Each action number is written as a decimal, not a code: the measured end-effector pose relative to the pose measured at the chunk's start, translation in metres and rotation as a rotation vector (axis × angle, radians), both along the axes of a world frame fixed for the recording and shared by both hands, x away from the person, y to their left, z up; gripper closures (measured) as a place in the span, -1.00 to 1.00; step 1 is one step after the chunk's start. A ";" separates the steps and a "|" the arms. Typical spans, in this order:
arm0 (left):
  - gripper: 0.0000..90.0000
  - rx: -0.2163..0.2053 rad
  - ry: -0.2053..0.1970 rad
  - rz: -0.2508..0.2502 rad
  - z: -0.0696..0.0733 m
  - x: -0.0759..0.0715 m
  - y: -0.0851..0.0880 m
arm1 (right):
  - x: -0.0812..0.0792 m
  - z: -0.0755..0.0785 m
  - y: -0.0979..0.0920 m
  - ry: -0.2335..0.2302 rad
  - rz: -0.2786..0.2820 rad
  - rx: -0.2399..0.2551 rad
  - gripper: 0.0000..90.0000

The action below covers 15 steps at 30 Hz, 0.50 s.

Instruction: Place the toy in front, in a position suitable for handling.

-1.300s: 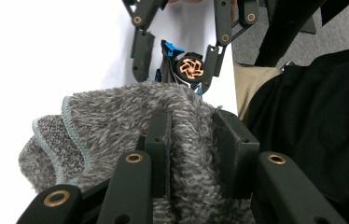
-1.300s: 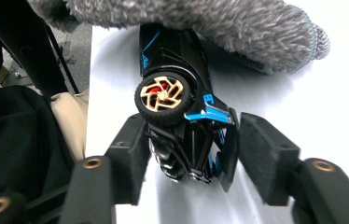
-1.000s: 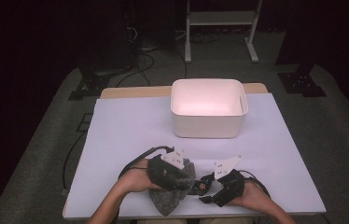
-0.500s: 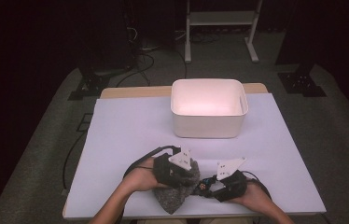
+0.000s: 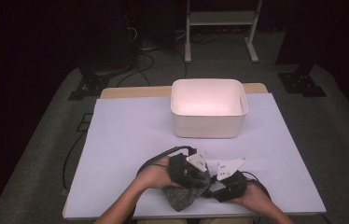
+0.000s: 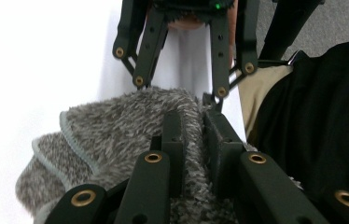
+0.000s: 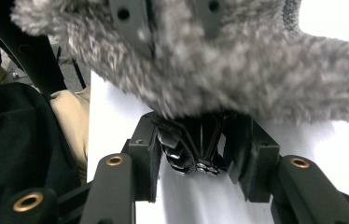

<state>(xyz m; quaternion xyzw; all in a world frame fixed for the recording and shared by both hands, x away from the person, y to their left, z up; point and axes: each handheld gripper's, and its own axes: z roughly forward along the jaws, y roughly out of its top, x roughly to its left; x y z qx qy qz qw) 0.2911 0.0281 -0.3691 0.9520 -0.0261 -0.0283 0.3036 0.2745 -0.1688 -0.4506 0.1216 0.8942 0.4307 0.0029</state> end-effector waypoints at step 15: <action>0.68 -0.024 0.040 0.004 -0.004 0.002 -0.007 | 0.000 -0.001 0.001 0.003 -0.005 0.012 0.22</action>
